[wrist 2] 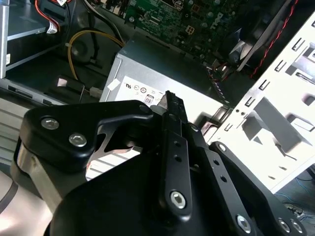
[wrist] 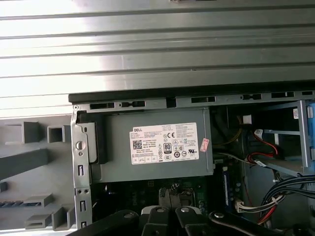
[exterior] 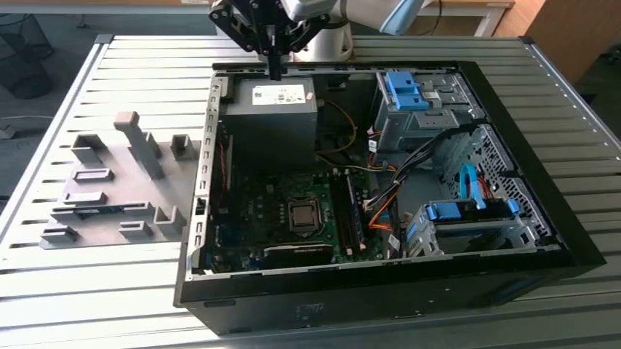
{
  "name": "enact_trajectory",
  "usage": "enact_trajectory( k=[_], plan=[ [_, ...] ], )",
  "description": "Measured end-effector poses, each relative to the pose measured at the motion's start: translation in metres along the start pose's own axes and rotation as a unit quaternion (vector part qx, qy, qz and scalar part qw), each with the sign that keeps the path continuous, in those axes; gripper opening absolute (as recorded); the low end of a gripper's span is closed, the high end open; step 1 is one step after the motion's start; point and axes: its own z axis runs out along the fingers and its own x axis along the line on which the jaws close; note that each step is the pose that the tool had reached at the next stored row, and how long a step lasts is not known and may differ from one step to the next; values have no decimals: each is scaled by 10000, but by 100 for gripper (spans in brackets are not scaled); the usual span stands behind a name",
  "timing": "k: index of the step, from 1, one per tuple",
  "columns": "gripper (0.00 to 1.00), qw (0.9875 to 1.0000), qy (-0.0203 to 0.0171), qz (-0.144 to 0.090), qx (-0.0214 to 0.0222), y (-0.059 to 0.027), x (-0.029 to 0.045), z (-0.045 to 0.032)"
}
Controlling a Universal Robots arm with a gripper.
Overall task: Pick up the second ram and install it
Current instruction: 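Reach for the second ram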
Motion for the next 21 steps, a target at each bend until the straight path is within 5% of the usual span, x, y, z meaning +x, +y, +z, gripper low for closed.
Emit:
enact_trajectory(
  k=[21],
  plan=[
    [11,10000,0,0,0,-4,49,-1]
  ],
)
